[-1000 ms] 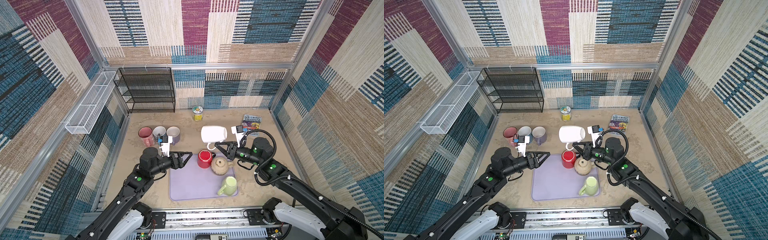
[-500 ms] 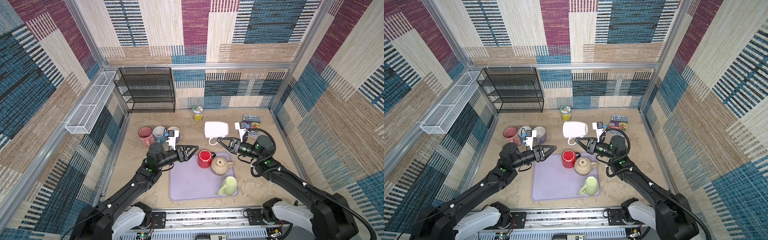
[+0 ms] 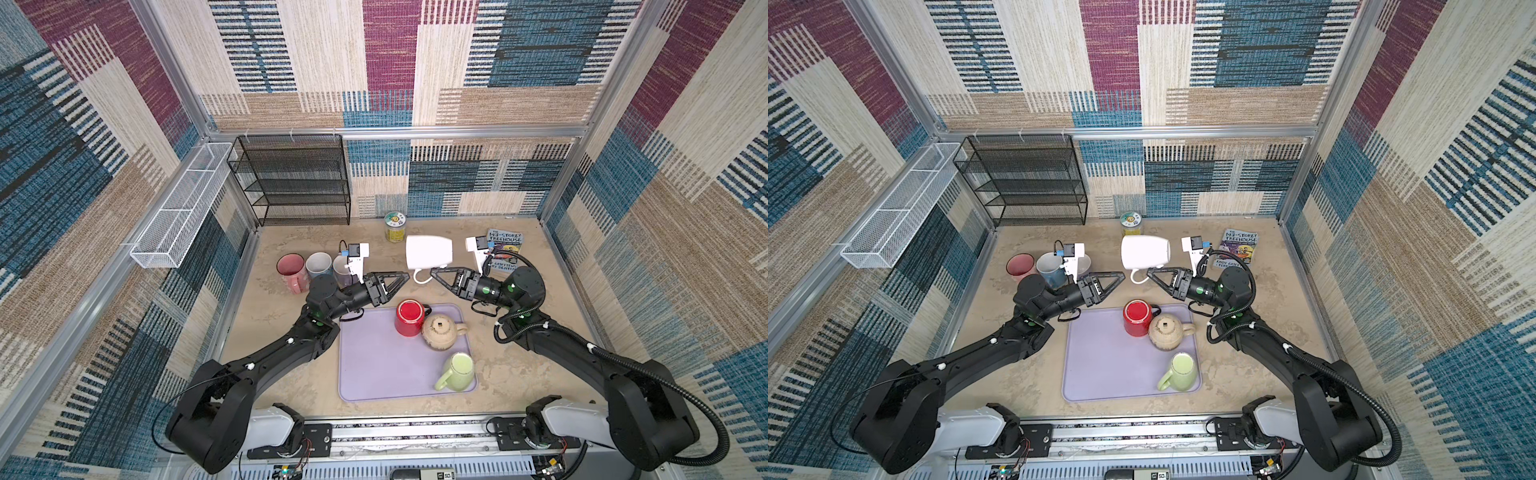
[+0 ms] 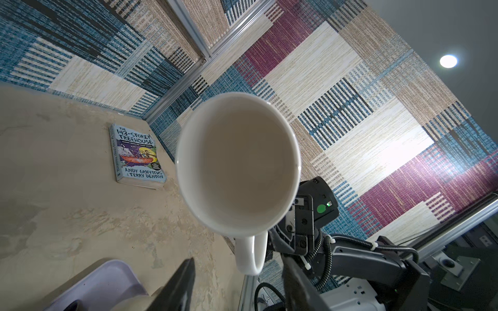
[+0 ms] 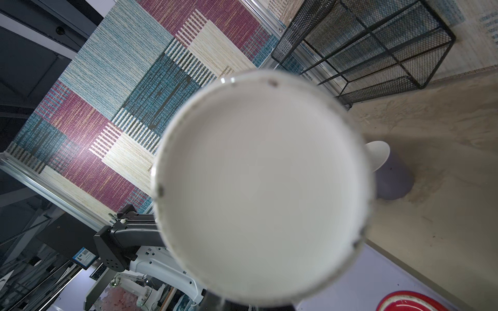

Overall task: Turn the mug right side up
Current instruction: 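Grasp the white mug's rim with the left gripper while the right holds it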

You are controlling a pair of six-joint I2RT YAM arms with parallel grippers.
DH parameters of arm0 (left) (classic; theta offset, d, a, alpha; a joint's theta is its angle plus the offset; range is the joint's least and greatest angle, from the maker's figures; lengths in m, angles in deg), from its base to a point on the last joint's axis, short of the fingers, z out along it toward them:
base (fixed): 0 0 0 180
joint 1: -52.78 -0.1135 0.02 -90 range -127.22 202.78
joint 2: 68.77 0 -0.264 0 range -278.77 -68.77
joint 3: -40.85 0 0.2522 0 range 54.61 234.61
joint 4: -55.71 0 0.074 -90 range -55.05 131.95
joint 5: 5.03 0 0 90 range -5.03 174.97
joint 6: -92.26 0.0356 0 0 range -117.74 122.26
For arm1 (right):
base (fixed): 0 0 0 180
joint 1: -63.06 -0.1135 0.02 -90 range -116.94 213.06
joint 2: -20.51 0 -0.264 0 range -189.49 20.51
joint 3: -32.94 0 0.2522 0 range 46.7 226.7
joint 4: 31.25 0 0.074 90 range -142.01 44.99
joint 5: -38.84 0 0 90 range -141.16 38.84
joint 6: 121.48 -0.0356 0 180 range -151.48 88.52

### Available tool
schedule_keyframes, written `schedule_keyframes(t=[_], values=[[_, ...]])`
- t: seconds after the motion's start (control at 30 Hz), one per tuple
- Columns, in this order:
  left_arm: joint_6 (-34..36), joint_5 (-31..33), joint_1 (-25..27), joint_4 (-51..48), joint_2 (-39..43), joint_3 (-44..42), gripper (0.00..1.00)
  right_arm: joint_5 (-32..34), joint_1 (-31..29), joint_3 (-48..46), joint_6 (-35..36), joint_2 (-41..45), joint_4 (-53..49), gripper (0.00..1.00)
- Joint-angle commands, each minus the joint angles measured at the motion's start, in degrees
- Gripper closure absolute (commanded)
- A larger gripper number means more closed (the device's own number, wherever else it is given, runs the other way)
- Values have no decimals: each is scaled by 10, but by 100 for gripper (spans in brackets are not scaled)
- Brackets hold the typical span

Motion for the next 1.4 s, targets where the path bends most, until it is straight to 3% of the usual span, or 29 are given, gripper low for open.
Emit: schedule_keyframes(t=[0.0,0.47,1.03,1.37], values=[[-14,-10,4,52,-16,17,47,-15,-1,12,-10,-6,65,100],[-8,-21,16,44,-59,62,64,-28,-1,36,-14,-35,77,100],[-17,-32,25,58,-93,94,74,-40,-1,39,-14,-67,100,100],[-21,-31,28,62,-101,94,100,-42,-1,36,-15,-79,109,100]])
